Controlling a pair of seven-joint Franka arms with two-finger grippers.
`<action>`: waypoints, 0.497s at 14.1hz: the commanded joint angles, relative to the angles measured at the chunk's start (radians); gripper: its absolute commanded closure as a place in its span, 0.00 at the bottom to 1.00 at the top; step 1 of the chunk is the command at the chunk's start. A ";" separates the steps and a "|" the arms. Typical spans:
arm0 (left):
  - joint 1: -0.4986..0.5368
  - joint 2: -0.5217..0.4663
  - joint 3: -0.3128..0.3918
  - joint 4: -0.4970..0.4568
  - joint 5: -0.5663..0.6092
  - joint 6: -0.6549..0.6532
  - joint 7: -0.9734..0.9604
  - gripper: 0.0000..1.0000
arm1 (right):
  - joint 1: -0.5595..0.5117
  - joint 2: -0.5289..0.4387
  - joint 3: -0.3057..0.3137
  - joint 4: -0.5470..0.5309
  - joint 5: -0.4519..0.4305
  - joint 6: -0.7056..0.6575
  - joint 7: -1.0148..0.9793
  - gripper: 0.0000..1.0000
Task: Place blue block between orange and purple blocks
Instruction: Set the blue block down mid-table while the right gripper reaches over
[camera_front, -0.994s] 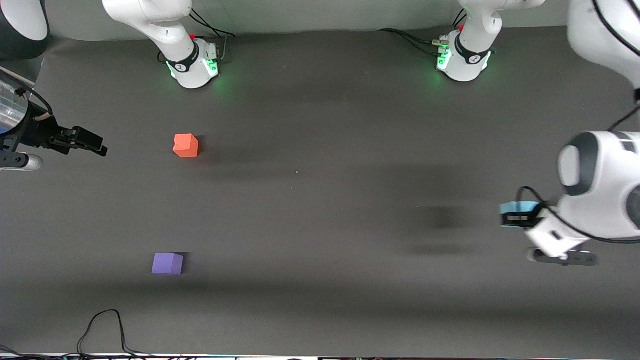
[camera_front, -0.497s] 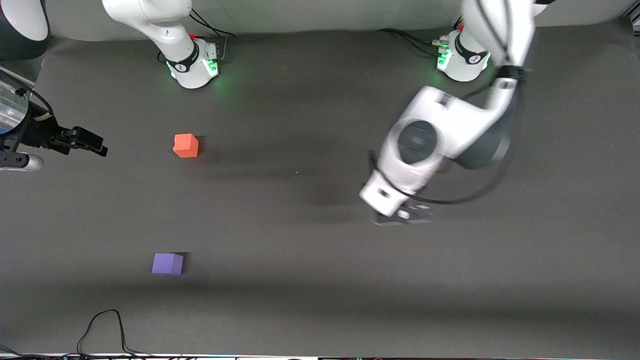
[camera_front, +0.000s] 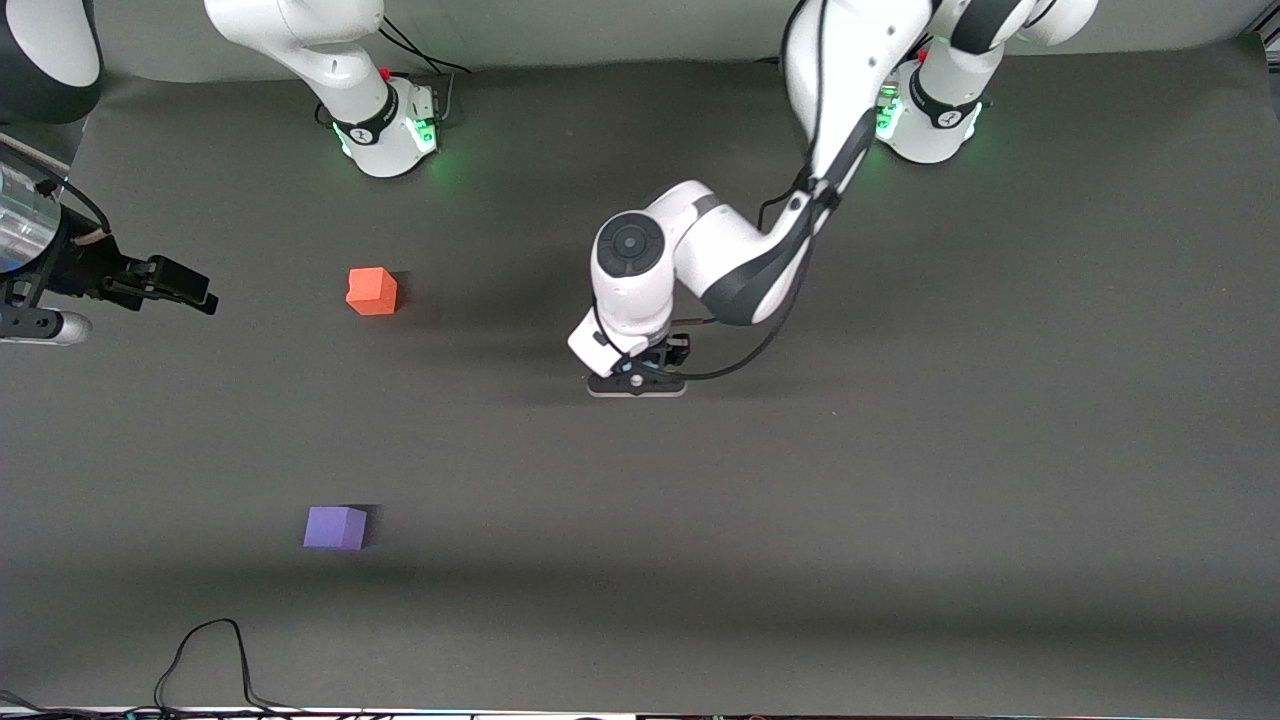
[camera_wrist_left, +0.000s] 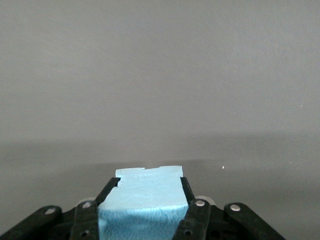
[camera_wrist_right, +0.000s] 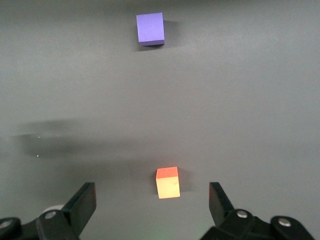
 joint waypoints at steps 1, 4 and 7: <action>-0.050 0.070 0.020 0.029 0.019 0.053 -0.039 0.67 | 0.027 0.004 0.002 -0.006 -0.019 0.009 0.015 0.00; -0.066 0.116 0.020 0.029 0.025 0.096 -0.049 0.66 | 0.028 0.006 0.002 -0.006 -0.019 0.006 0.016 0.00; -0.067 0.133 0.022 0.029 0.025 0.106 -0.054 0.16 | 0.028 0.006 0.002 -0.005 -0.018 0.003 0.015 0.00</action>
